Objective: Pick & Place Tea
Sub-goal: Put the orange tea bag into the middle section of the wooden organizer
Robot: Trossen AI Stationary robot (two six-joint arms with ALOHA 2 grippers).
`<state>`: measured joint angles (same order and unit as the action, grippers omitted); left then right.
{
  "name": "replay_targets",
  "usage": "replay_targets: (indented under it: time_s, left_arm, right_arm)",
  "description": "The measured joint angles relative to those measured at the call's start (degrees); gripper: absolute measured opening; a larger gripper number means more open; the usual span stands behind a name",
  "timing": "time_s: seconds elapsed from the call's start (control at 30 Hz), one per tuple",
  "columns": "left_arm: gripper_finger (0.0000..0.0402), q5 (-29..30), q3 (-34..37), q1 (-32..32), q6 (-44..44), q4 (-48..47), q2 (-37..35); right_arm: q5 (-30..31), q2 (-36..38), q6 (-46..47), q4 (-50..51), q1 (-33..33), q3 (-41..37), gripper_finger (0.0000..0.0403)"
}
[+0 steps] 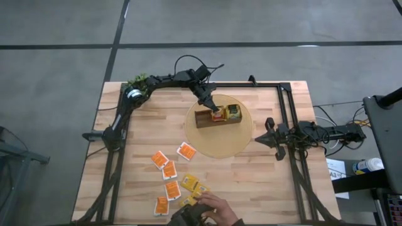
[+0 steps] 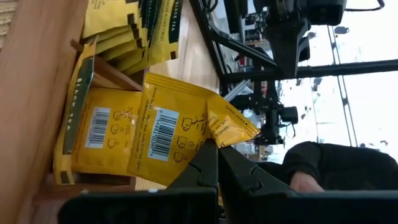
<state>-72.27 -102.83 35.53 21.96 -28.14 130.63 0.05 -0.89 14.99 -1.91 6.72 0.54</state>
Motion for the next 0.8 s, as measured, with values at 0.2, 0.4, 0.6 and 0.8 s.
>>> replay_targets:
  time_s: [0.2, 0.4, 0.6, 0.8]
  left_arm:
    - [0.0001, -1.66, 0.00, 0.00, 2.42, 0.11, 0.00]
    - [0.0044, 0.11, 0.00, -0.02, 2.67, 0.24, 0.00]
    - [0.0088, -0.28, 0.00, -0.13, 3.62, 1.22, 0.00]
    - [0.0094, -0.28, 0.00, -0.31, 4.67, 1.36, 0.00]
  right_arm:
    - [0.00, 0.00, 0.01, 0.00, 0.00, 0.00, 0.0008]
    - [0.00, 0.00, -0.01, 0.00, 0.00, 0.00, 0.0008]
    - [0.00, 0.00, 0.01, 0.00, -0.02, 0.00, 0.0008]
    - [0.00, 0.00, 0.01, 0.00, 0.00, 0.00, 0.0008]
